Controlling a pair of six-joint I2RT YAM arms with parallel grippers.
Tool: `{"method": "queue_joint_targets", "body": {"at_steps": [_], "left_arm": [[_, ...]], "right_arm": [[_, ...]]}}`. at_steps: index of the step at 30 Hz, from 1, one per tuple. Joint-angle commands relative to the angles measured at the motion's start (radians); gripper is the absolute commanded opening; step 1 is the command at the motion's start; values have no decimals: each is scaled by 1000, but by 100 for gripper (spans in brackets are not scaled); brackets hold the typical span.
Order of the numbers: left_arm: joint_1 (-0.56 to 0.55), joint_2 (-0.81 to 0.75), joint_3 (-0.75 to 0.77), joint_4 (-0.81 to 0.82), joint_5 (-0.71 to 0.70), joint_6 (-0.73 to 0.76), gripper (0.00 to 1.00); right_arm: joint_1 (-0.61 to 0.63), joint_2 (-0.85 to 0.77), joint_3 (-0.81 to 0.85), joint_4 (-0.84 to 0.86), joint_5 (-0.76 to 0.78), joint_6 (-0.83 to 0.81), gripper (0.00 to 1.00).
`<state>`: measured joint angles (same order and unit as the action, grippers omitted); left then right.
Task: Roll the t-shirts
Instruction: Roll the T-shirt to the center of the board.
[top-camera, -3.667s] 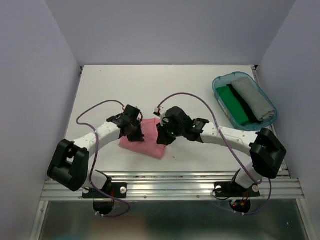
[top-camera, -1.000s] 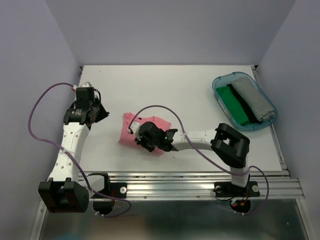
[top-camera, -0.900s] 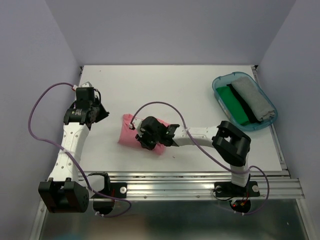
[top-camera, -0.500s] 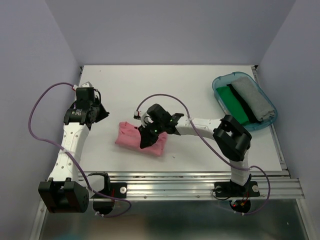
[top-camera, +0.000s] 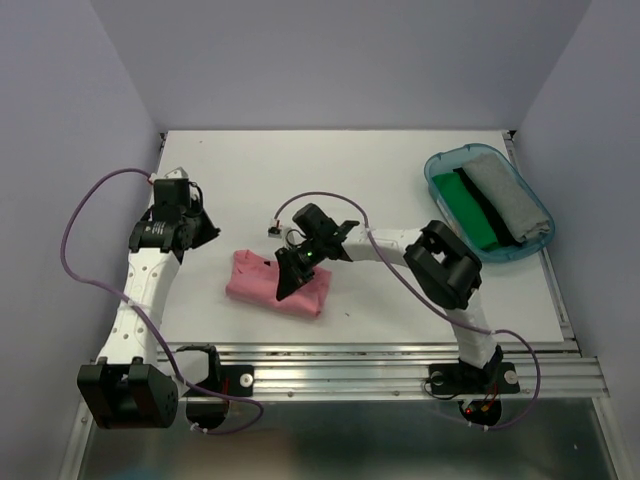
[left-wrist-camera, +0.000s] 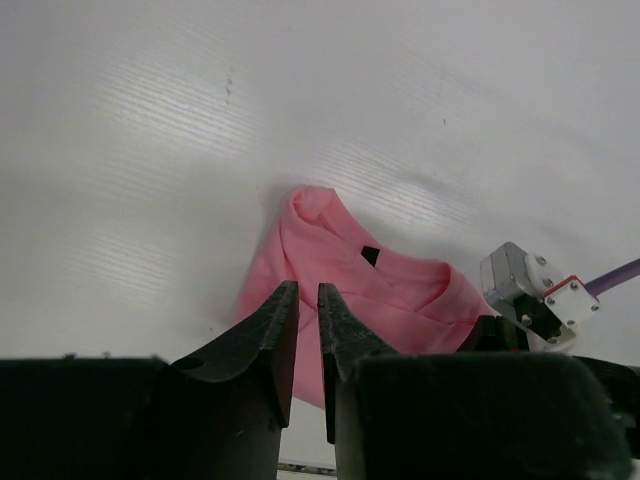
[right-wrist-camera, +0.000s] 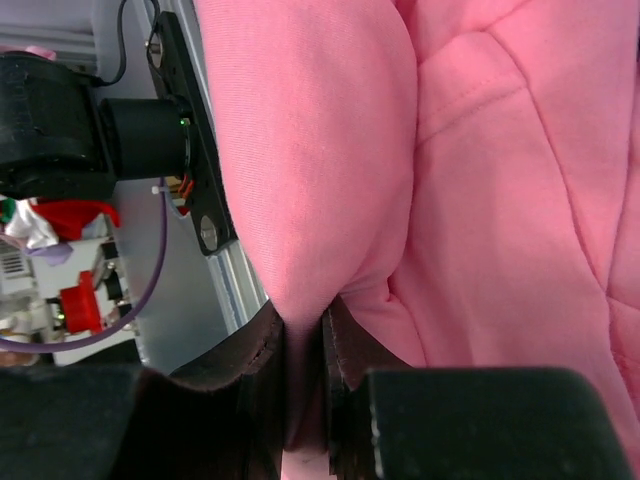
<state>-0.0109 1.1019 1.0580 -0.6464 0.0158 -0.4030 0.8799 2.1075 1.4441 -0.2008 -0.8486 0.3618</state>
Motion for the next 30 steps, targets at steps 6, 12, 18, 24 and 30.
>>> {"method": "queue_joint_targets", "body": {"at_steps": [6, 12, 18, 24, 30], "left_arm": [[2, -39, -107, 14, 88, 44, 11], [-11, -48, -174, 27, 141, 29, 0], [-72, -66, -223, 14, 138, -3, 0], [-242, -10, -242, 7, 83, -72, 0], [-285, 26, -245, 57, 84, -108, 0]], "right_arm": [[-42, 63, 67, 14, -116, 85, 4], [-64, 103, 76, 14, -150, 91, 4], [-87, 147, 93, 12, -182, 89, 5], [-105, 167, 102, 12, -202, 89, 5], [-105, 163, 96, 12, -198, 88, 5]]}}
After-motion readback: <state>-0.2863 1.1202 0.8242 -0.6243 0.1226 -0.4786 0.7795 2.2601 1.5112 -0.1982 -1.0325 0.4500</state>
